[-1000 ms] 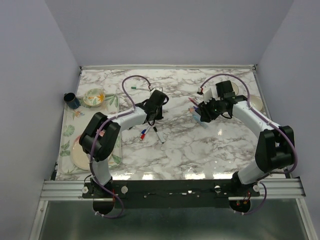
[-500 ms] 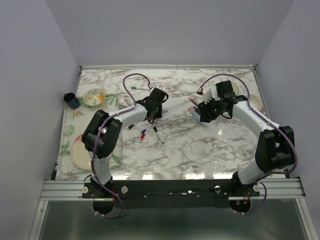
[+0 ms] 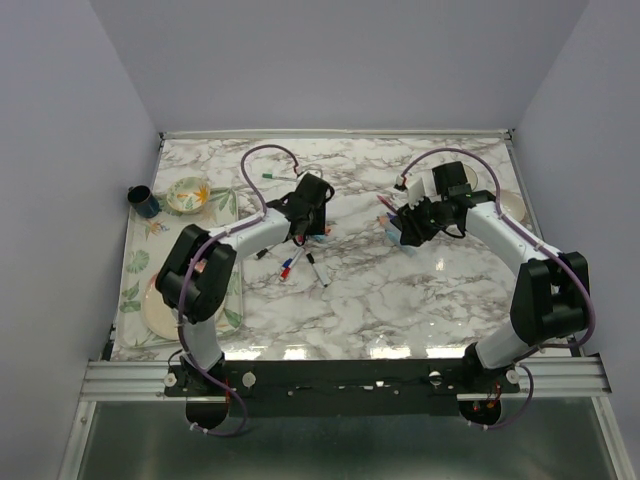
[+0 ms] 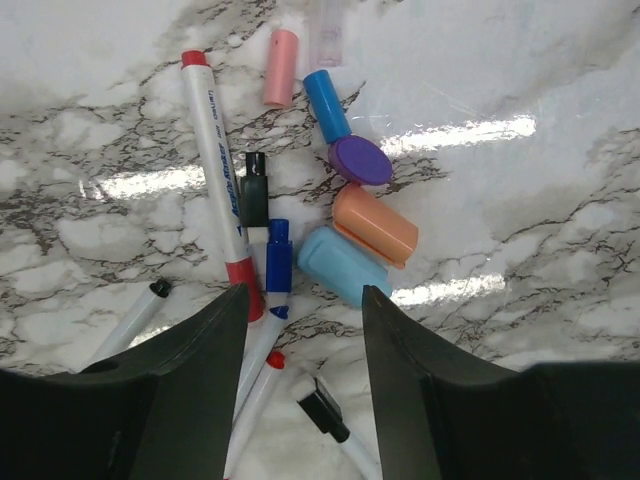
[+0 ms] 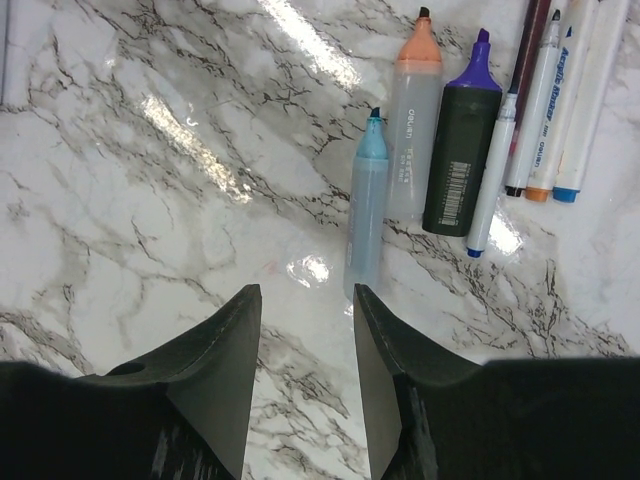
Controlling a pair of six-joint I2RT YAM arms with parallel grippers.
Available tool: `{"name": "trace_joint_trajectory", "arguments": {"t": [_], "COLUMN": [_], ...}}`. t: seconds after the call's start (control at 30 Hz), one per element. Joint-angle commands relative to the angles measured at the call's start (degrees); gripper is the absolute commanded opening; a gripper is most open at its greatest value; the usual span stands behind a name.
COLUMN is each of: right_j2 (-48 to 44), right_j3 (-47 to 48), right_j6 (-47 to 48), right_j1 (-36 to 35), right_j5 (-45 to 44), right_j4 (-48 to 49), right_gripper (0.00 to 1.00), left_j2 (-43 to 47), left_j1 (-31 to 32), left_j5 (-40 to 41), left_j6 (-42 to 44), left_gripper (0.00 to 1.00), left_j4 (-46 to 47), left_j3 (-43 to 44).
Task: Open the pen caps
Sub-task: Grab a pen on the table with the left arm
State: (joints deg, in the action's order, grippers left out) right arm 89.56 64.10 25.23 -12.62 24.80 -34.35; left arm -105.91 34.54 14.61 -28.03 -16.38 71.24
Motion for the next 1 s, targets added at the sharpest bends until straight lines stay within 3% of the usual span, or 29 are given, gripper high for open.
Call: {"name": "trace_joint_trajectory", "arguments": {"t": [0.0,0.27,0.5,0.7,0.97], "right_j2": [-1.84,-4.39,-7.64,-10.19,-13.44], "right_j3": [-0.29,-0.73,-1.61,-2.39,-3.8], "right_j6": [2.71,5.09,6.32,6.58,6.85], "right_j1": [0.41,0.41,0.41,0.41,0.41], "right_j5": [3.41,7.19,9.48,10.97,11.68], "right_j4": [-2.91,-3.8,-3.36,-2.66,-0.81], "right_gripper": [0.49,0.49,0.49,0.49,0.49], "left_j2": [9.82,26.0,41.19,48.94,52.21], "left_j1": [-0.44,-0.44,-0.88,-2.2,-2.2], "left_j5": [0.33,-1.07,1.03,-0.46,-3.62], "left_j6": [1.58,-0.35,-5.27,-8.44,-13.0], "left_gripper": [0.62,0.71,0.99,0.99,0.99], "left_j4": [1.7,6.0,6.01,5.31,5.75], "left_j3": [-4.86,-18.14,-29.3,-34.32,-39.25]}}
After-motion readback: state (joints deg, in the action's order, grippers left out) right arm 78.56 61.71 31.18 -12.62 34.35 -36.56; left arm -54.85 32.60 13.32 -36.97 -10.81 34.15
